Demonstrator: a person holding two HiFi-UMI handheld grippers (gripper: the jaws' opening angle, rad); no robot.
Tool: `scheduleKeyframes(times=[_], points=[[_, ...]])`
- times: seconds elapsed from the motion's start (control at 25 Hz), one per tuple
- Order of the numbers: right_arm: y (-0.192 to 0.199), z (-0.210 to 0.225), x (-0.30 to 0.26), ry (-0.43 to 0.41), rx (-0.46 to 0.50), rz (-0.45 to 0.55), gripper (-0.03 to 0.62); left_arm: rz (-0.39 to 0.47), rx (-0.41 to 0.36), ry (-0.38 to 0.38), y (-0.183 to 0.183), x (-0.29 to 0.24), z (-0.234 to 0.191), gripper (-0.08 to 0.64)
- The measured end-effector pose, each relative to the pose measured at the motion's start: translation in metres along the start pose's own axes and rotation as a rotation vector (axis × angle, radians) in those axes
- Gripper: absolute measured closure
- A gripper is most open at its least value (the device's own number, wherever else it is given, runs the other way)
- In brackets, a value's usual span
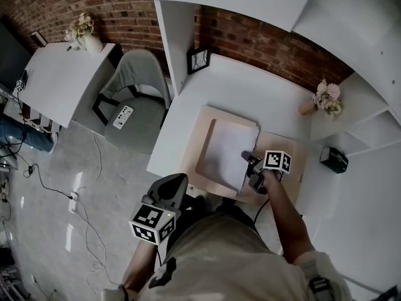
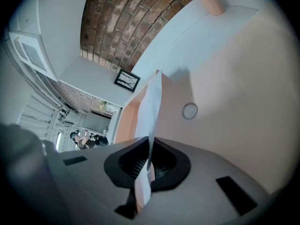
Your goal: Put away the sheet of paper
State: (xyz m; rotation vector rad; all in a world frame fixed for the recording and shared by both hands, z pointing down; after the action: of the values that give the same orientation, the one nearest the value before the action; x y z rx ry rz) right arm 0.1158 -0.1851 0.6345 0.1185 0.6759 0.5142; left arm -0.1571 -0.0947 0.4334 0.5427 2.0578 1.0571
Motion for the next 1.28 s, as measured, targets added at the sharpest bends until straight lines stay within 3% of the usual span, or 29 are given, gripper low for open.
scheduleKeyframes(times=[0.4,0.76,1.28], points=[[0.008,-0.006,-0.010,0.014,0.006,0.010,0.565,-0.011,-0.008,0.024,0.007,0.020,-0.016,0.544],[0.009,-0.010,-0.017,-0.002,0.002,-0.029,0.565,-0.011,0.008,0.039,0.001,0.005,-0.007,0.544],[0.007,-0.007,-0.030,-0.063,-0.043,-0.070,0.565,-0.035,0.021,-0.016,0.000,-0.010,0.000,0.545]])
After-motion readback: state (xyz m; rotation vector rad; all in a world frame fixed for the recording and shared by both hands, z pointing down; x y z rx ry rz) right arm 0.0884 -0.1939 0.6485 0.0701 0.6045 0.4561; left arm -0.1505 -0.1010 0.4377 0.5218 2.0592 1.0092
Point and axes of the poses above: the fingertips, and each gripper's own axes: x backward along the fingers, z to its right, y out of its underside, the point moved 4 cm from there along x, backward along the fingers, and after that the axes turned 5 degrees about x, right-handed, at the moved point
